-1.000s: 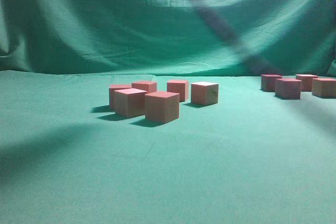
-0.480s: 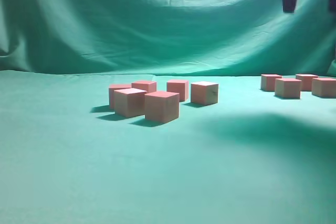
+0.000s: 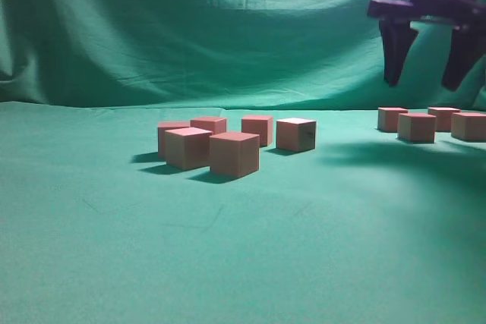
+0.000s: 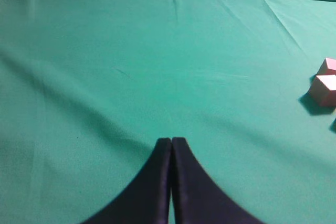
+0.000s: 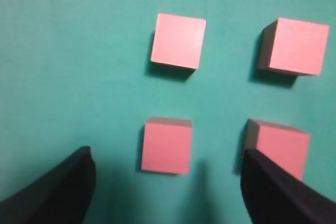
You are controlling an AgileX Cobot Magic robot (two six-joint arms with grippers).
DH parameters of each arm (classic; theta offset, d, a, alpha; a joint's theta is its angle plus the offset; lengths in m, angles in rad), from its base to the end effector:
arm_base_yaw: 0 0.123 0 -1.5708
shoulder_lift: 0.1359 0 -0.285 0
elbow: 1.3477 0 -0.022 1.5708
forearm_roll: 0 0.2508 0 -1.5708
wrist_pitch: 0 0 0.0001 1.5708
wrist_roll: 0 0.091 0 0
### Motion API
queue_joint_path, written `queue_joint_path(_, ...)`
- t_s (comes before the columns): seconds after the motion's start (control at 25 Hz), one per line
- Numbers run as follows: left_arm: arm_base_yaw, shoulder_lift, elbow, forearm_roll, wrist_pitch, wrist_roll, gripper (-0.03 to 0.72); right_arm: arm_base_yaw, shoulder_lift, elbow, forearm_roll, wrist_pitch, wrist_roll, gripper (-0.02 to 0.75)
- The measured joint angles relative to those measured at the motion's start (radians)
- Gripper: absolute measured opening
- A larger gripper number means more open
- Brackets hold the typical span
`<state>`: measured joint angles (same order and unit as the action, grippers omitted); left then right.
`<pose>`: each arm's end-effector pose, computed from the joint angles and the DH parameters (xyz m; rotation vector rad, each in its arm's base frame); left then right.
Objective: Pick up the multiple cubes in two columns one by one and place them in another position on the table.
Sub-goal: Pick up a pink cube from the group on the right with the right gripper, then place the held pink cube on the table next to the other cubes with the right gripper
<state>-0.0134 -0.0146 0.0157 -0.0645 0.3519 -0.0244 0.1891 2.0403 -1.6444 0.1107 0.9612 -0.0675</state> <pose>0.0528 -0.0027 0.1770 -0.0501 1.8361 -0.0894 0.4255 0.0898 0.2156 -0.2936 2.8276 0.1687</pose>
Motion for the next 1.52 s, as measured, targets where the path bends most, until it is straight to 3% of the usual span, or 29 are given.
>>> queue_joint_path(0.24,0.000,0.000,0.000,0.000,0.000,0.000,0.000,0.000,0.058,0.000,0.006,-0.037,-0.013,0.514)
queue_joint_path(0.28,0.000,0.000,0.000,0.000,0.000,0.000,0.000,0.000,0.065,0.000,0.010,-0.039,-0.022,0.459)
queue_joint_path(0.36,0.000,0.000,0.000,0.000,0.000,0.000,0.000,0.000,0.081,0.000,0.017,-0.042,-0.033,0.456)
queue_joint_path(0.4,0.000,0.000,0.000,0.000,0.000,0.000,0.000,0.000,0.088,0.000,0.016,-0.044,-0.036,0.402)
queue_joint_path(0.56,0.000,0.000,0.000,0.000,0.000,0.000,0.000,0.000,0.112,0.000,0.023,-0.047,-0.050,0.402)
queue_joint_path(0.72,0.000,0.000,0.000,0.000,0.000,0.000,0.000,0.000,0.114,0.000,0.025,-0.051,-0.052,0.262)
queue_joint_path(0.92,0.000,0.000,0.000,0.000,0.000,0.000,0.000,0.000,0.096,-0.007,0.036,0.002,-0.052,0.273)
queue_joint_path(1.2,0.000,0.000,0.000,0.000,0.000,0.000,0.000,0.000,0.000,-0.143,0.083,0.234,-0.051,0.273)
queue_joint_path(1.52,0.000,0.000,0.000,0.000,0.000,0.000,0.000,0.000,-0.175,-0.136,0.150,0.279,-0.034,0.273)
